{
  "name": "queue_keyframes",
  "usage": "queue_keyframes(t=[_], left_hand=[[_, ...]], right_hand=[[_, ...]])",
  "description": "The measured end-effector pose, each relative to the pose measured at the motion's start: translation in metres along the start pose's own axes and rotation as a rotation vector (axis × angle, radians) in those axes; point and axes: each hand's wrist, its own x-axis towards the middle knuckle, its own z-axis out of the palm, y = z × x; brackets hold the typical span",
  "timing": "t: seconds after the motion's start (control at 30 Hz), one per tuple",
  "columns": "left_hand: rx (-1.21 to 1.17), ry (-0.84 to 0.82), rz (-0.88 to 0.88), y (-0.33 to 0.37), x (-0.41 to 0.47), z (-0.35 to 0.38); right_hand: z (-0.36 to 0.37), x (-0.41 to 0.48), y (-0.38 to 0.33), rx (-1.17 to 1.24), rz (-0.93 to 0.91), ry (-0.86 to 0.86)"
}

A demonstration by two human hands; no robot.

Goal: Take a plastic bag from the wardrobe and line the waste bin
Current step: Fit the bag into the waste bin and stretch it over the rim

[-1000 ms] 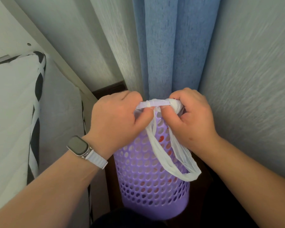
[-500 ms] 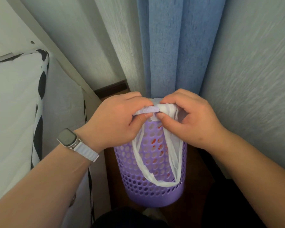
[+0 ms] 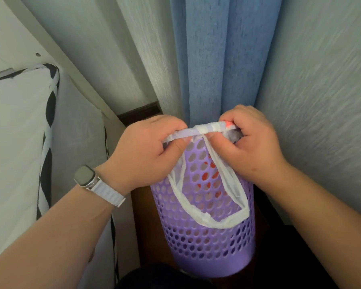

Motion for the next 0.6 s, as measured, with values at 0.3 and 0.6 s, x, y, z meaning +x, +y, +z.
queue_keyframes(t=[0.3, 0.6], left_hand=[[-0.026, -0.068, 0.034, 0.001, 0.002, 0.001], [-0.075, -0.027, -0.053, -0.008, 0.0, -0.005]], right_hand=[[0.008, -0.006, -0.008, -0.045, 0.0, -0.042], [-0.01, 0.008, 0.005, 0.049, -0.055, -0.137]])
